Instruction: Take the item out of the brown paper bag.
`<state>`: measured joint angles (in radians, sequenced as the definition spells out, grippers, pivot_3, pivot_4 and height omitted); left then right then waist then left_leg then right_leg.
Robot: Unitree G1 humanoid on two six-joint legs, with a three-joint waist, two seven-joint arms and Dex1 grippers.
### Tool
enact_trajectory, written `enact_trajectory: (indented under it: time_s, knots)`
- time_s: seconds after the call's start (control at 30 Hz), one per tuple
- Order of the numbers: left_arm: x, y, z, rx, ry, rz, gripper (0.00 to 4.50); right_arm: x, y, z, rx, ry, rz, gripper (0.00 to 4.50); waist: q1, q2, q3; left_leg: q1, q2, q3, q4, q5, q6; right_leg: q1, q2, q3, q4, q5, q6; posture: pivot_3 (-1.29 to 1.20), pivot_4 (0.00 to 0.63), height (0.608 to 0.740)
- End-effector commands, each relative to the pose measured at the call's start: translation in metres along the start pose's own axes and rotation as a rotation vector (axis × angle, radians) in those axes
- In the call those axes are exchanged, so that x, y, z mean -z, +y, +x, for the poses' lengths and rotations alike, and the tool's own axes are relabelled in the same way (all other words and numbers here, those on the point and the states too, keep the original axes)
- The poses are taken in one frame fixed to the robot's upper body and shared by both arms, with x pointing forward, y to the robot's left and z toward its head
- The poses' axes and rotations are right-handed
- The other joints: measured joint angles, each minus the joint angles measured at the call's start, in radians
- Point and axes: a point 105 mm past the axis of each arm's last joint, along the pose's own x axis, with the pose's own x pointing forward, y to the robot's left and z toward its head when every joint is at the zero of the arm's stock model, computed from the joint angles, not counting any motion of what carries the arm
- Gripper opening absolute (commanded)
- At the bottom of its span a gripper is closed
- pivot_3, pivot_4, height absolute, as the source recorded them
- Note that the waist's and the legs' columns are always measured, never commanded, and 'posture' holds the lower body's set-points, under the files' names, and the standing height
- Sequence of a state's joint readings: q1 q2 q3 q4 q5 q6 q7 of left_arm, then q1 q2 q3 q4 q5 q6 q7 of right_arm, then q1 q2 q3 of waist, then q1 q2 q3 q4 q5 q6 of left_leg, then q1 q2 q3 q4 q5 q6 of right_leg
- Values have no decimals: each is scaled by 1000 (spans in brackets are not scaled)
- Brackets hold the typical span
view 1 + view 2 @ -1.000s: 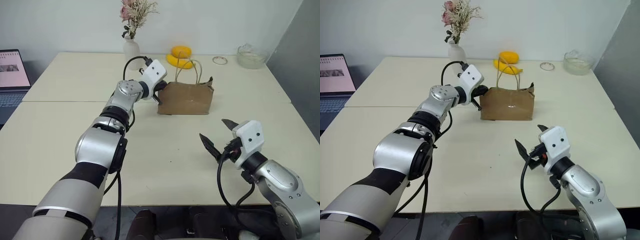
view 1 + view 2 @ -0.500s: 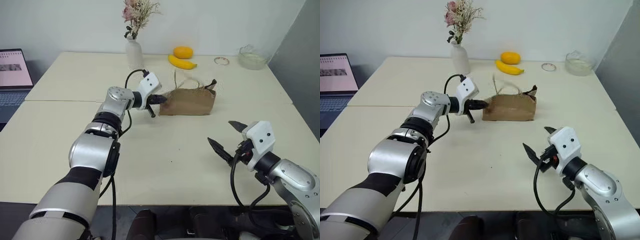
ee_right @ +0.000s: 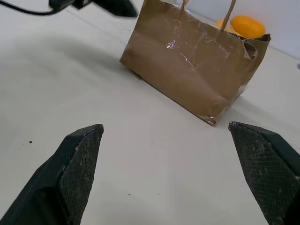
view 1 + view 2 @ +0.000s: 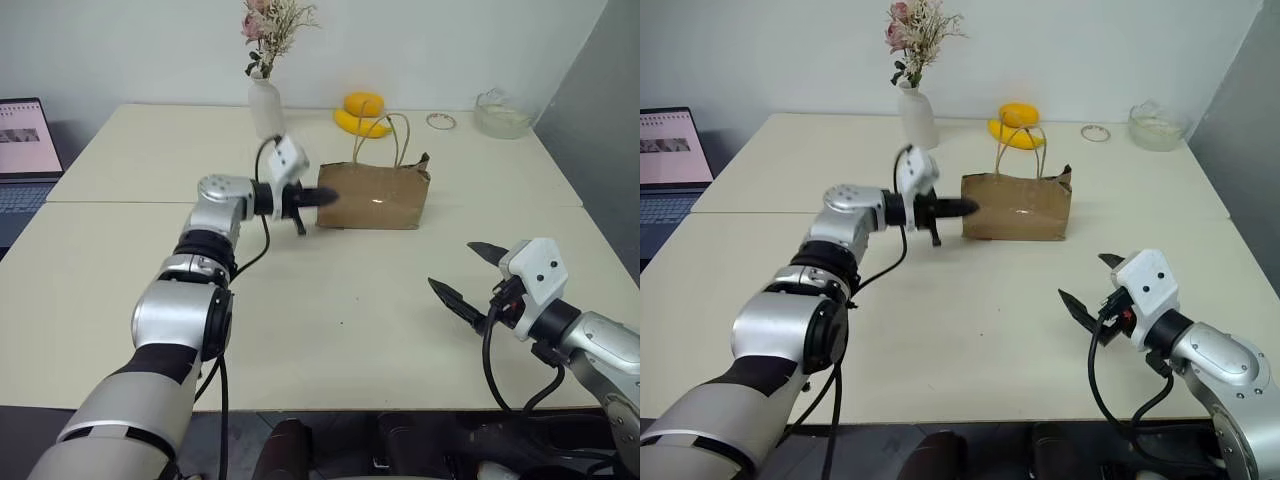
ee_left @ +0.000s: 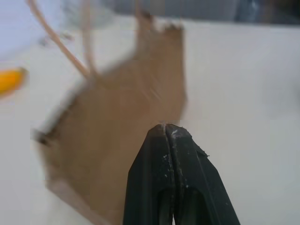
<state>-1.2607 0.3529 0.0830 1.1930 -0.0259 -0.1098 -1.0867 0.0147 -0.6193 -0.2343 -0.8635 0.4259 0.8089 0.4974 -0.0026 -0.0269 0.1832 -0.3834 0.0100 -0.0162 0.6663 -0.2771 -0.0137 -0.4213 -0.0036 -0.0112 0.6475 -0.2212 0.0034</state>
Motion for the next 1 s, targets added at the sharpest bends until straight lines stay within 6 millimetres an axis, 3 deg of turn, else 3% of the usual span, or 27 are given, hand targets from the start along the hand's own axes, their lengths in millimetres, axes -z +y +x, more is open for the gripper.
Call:
enact_trajectory:
  time_s: [0.03,0.17,0.4,0.5,0.63,1.0]
  knots:
    - [-34,35,-8,-270,-85,94,26,-15,-1,3,11,-64,-33,4500,0,0,0,0,0,0,0,0,0,0,0,0,0,0,0,0,150,740]
    - [-35,44,-3,-397,-62,140,26,-22,-2,11,21,-94,-40,4500,-1,0,0,1,0,0,0,0,0,0,0,1,0,0,0,0,150,740]
    - [-11,30,31,-461,76,130,26,-35,-2,23,38,-152,-43,4500,4,0,0,0,-1,1,0,0,0,0,-1,0,0,0,0,0,150,740]
    - [-5,12,48,-375,97,119,26,-31,2,18,42,-136,-42,4500,3,0,0,-1,-1,2,0,0,0,0,-1,0,-1,0,0,0,150,740]
    - [6,-5,53,-228,147,146,26,-23,8,10,30,-103,-41,4500,1,0,0,-1,-1,2,0,0,0,-1,-1,0,-1,0,0,0,150,740]
    - [49,-38,32,155,331,142,26,-12,13,-3,12,-40,-41,4500,4,-1,-1,2,-1,1,3,0,0,3,-1,0,2,0,0,0,150,740]
